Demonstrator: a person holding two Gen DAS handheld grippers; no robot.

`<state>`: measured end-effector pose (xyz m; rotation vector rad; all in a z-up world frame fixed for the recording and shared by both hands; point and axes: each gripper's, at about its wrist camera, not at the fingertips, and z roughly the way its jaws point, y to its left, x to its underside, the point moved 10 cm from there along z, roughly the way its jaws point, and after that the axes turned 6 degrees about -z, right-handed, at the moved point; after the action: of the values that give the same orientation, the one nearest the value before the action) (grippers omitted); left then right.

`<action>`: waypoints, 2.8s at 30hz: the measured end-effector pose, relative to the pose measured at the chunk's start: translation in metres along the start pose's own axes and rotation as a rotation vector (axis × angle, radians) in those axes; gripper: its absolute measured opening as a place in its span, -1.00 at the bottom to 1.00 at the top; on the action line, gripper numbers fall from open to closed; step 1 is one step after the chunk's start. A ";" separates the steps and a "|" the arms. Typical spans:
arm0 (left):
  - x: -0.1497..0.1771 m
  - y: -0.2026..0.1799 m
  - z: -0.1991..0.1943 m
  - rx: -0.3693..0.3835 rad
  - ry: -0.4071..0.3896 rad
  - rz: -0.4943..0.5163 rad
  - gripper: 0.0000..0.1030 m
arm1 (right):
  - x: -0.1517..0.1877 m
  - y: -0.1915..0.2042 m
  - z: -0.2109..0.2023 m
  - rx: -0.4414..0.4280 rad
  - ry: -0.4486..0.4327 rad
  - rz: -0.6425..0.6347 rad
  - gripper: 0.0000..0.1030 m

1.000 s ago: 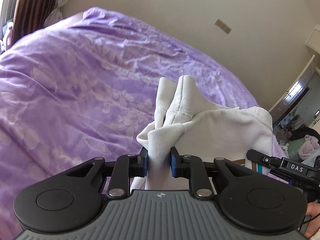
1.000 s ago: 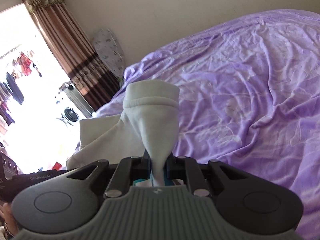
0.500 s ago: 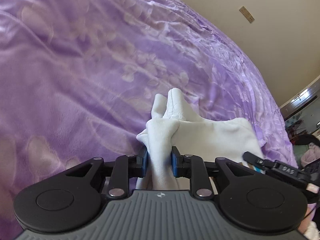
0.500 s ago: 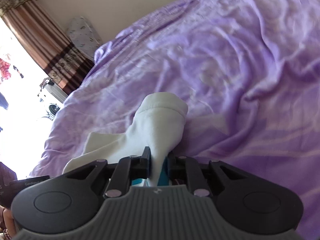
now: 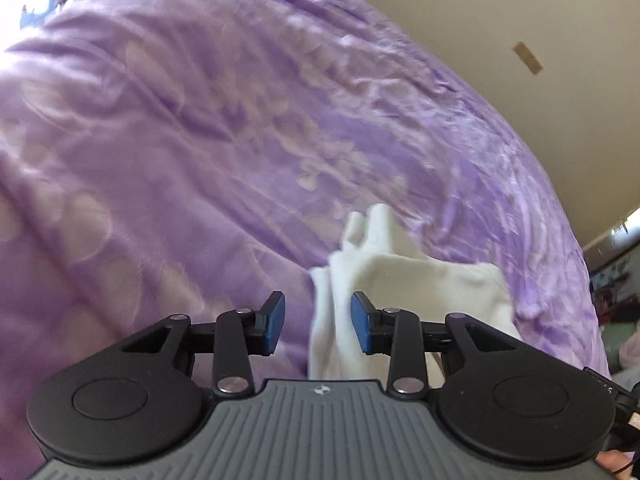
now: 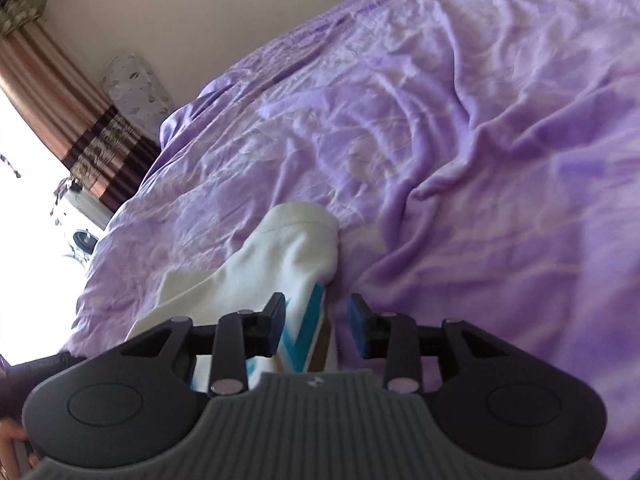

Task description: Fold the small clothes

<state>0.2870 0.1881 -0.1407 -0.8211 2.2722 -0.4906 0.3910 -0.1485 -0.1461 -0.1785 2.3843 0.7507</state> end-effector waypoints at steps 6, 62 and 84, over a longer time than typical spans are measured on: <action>0.041 -0.029 -0.050 0.023 0.010 0.160 -0.32 | 0.046 0.037 -0.073 0.000 0.006 -0.115 -0.43; 0.149 -0.085 -0.209 -0.119 -0.333 0.581 1.00 | 0.168 0.161 -0.228 0.228 -0.181 -0.470 0.59; 0.191 -0.033 -0.144 -0.253 -0.045 0.489 1.00 | 0.206 0.110 -0.165 0.284 0.062 -0.342 0.60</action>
<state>0.0894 0.0524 -0.1086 -0.3578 2.4112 0.0388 0.1074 -0.1376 -0.1122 -0.4803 2.3994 0.2476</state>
